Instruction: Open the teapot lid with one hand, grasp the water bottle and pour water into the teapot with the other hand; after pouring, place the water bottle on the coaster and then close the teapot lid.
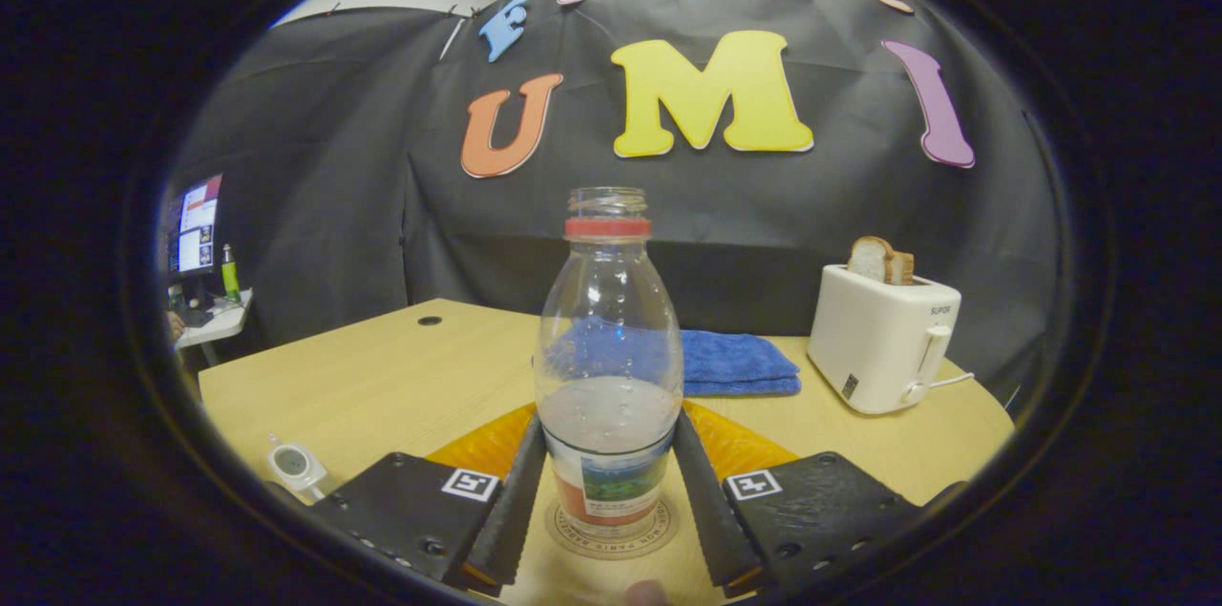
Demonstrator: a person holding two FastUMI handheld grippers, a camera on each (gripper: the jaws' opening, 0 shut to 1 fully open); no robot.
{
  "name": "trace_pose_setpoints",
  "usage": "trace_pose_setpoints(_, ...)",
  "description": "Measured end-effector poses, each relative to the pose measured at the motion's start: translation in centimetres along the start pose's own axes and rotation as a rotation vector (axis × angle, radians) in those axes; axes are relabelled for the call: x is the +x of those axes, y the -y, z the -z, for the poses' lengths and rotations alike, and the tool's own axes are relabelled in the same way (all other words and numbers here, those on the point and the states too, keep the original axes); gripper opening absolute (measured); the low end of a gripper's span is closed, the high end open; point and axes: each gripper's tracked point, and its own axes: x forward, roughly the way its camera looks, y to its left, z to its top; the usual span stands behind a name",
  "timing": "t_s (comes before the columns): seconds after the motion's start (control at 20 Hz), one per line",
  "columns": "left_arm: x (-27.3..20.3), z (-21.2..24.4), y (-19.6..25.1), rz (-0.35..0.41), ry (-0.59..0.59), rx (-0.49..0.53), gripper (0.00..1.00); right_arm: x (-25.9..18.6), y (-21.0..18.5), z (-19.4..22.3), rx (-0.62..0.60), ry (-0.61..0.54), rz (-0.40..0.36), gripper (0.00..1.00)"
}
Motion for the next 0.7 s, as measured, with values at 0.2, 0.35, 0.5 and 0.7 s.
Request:
trace_pose_setpoints(0.2, 0.1, 0.2, 0.0, -0.002, -0.004, 0.006, 0.03, 0.0, 0.0, 0.5, -0.003, -0.002, 0.0, 0.71)
trace_pose_setpoints(0.35, 0.2, 0.2, 0.4, -0.002, -0.004, 0.003, 0.03, -0.1, -0.1, 1.2, 0.004, -0.028, 0.004, 0.75)
trace_pose_setpoints(0.5, 0.4, 0.1, 0.9, 0.002, 0.002, -0.011, 0.02, -0.5, -0.2, 1.0, 0.022, -0.019, -0.002, 0.93)
trace_pose_setpoints(0.7, 0.8, 0.4, 1.9, 0.007, 0.004, -0.014, 0.03, -1.4, -0.1, 0.8, 0.024, -0.013, -0.012, 0.97)
